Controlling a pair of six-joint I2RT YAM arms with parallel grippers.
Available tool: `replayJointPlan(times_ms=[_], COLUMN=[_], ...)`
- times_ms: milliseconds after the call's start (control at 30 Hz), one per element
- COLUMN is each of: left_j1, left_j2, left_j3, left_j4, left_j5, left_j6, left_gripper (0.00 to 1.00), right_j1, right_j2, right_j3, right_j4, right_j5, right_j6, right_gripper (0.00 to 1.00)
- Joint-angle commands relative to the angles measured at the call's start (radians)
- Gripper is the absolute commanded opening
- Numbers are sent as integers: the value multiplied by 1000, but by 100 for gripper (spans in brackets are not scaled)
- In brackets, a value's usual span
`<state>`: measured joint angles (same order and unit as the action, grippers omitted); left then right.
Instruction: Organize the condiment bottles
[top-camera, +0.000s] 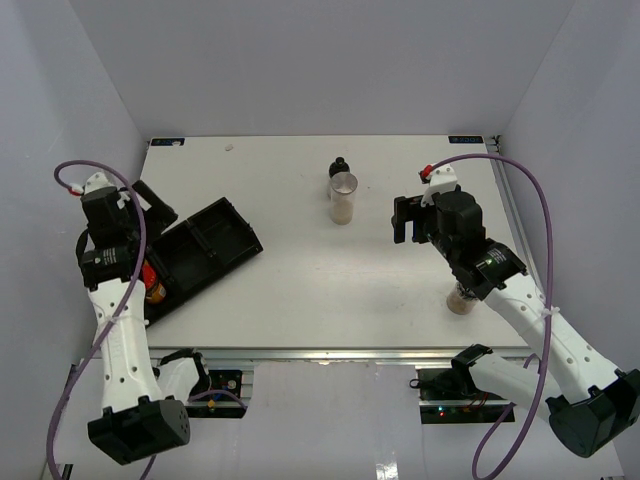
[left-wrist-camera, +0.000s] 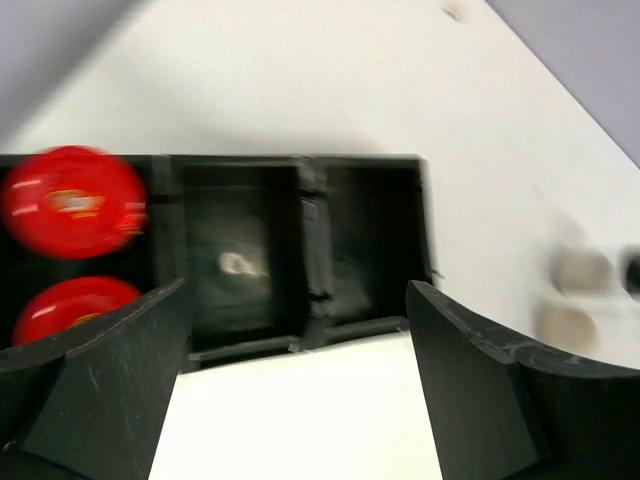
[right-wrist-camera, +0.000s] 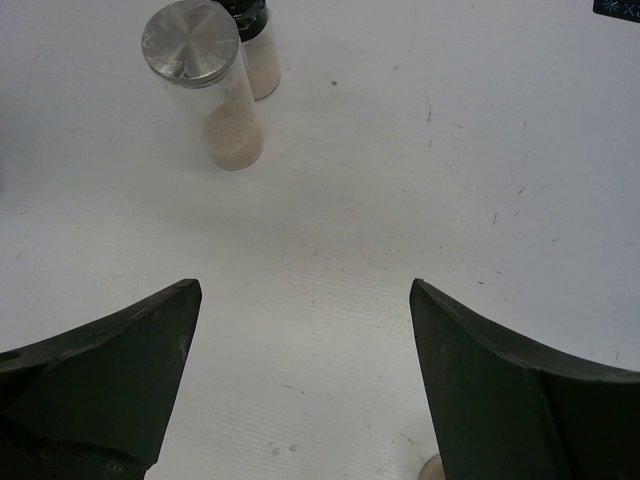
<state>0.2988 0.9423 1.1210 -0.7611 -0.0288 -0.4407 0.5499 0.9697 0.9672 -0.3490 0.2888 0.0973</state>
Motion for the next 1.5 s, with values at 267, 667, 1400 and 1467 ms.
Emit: replayJointPlan(times_ms=[267,667,1400,1467], left_j1=[-526,-786,-962,-964], left_j2=[374,724,1129,1147], left_j3=[194,482,817,832], left_j4=[152,302,297,286], left_j5=[186,108,-69,-86], left_j6=[123,226,351,349], left_gripper=[98,98,98,98], right_j1=[-5,-7,-5,-5], right_j2=[-32,-142,-239,-245], right_j3=[-4,-10,-39,-38], right_j4=[19,-3,13,13], right_j5=[35,25,32,33], right_j6=[11,-4,-24,-25], right_gripper=[91,91,91,91])
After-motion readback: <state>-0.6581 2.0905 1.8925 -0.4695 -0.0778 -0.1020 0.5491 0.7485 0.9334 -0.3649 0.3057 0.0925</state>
